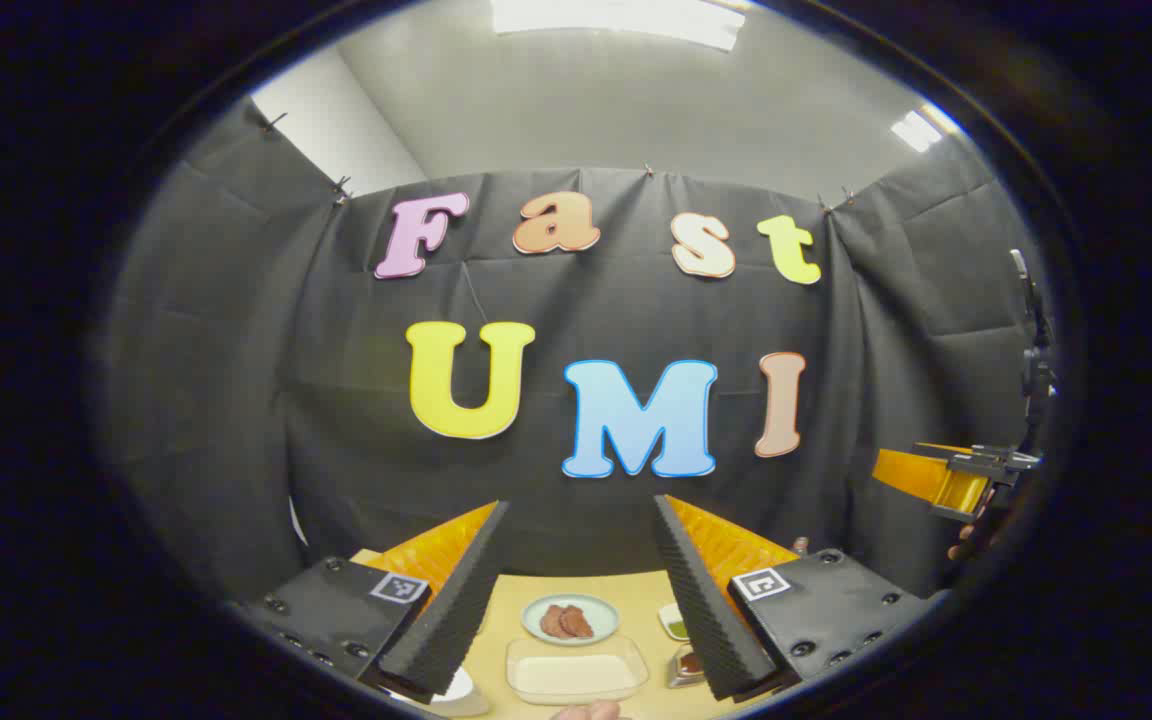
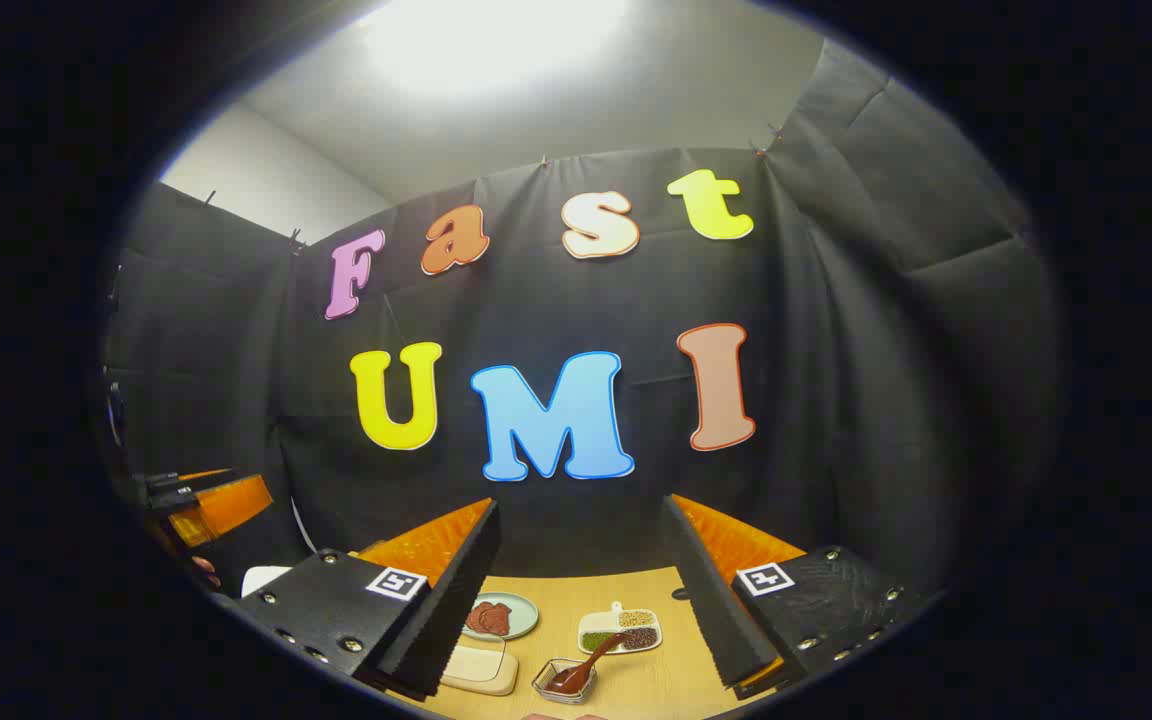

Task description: Close the left gripper, press the button to open the rice cooker; take a wooden spoon from the chopstick holder with the right hand, scoop a spoonful of rice and pour it into the rice cooker, then put the wooden spoon back into the chopstick holder.

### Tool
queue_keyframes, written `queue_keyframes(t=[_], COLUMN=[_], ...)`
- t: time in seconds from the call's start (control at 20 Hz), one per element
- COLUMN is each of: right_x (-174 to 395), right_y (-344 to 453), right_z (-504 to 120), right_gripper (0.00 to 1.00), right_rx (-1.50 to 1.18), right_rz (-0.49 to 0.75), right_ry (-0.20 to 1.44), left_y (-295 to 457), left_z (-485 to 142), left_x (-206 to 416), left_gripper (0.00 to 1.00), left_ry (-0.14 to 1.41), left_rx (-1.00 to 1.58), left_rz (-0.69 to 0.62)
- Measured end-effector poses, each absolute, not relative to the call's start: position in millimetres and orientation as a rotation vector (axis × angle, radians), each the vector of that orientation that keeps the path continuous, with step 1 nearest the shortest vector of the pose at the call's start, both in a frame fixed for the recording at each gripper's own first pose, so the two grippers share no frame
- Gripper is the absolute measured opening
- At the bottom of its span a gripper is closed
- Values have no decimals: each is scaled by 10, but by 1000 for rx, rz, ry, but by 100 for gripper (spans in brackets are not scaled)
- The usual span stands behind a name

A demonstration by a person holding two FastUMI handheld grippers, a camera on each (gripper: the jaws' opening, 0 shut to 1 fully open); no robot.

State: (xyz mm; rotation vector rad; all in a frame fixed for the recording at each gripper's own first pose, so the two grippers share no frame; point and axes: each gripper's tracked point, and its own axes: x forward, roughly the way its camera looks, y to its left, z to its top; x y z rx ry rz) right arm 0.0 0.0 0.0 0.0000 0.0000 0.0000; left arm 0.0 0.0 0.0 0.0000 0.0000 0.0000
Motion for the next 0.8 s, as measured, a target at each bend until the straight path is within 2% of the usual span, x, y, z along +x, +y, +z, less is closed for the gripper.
queue_keyframes(t=[0.25,0.4,0.45,0.5,0.8], right_x=[175,190,184,190,161], right_y=[133,286,354,403,576], right_z=[-99,-56,-21,-29,-66], right_gripper=[97,98,98,97,97], right_rx=[30,43,46,41,-9], right_rz=[-32,-64,-56,-51,-48], right_ry=[34,44,31,26,32], left_y=[225,242,252,281,534], left_z=[-85,-93,-40,-15,-17], left_x=[100,157,162,139,29], left_gripper=[97,92,92,98,92], left_ry=[-9,19,2,-11,-45], left_rx=[-16,16,-7,-30,-34], left_rz=[84,41,26,13,24])
